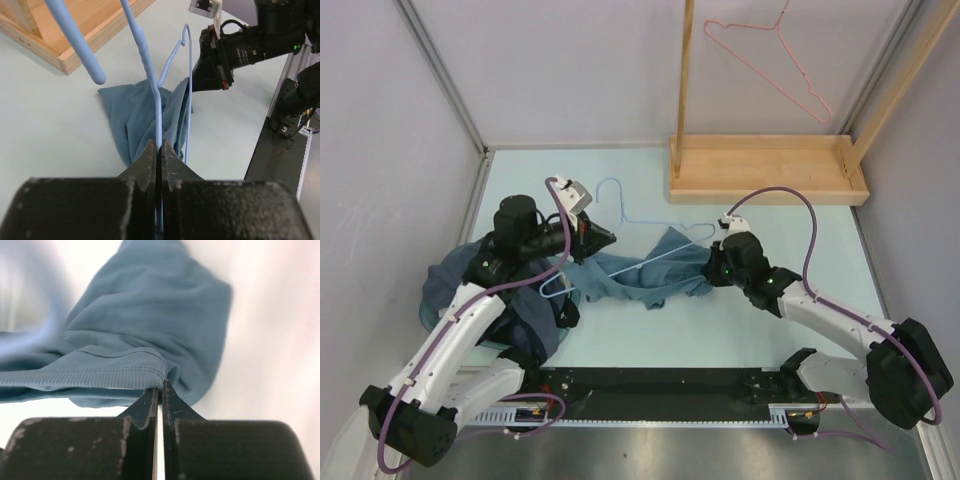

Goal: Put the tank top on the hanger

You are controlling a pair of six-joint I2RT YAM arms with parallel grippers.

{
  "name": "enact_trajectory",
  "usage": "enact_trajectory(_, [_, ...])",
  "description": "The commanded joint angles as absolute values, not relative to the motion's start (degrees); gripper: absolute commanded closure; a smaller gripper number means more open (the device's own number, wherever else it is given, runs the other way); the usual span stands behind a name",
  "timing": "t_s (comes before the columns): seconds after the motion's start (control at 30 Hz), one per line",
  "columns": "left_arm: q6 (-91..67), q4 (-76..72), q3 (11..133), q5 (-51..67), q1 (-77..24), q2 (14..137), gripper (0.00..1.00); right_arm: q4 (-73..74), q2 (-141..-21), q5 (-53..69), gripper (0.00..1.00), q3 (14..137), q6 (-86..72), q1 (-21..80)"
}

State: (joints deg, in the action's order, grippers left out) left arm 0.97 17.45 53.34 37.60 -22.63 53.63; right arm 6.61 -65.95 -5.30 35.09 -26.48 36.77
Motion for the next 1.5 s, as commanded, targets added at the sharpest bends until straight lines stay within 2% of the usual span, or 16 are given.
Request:
enact_trajectory(0.0, [1.06, 14.41, 53.17, 41.83, -22.94, 52.91, 1.0, 7.21, -66.45, -3.08, 1.0, 37.35, -21.19, 31.21])
enact_trajectory(0.3, [1.32, 14.41, 52.91, 42.19, -22.85, 53.0, 1.0, 9.93, -64.16, 2.28, 1.0, 40.34, -16.7, 20.67])
enact_trajectory(0.63, [1.49, 14.33, 52.73, 42.45, -23.2, 53.44, 1.0, 15.73, -63.19, 4.65, 1.0, 46.93, -13.1, 16.7])
enact_trajectory(1.17, [2.37, 15.29, 52.56, 39.11, -24.26, 53.79, 1.0, 29.16, -59.68, 9.93, 1.0, 58.53, -12.31, 18.1])
enact_trajectory(1.47, [2.55, 15.29, 52.56, 37.8, -24.35, 53.79, 1.0, 38.13, -60.2, 7.65, 1.0, 64.33, -10.55, 26.62])
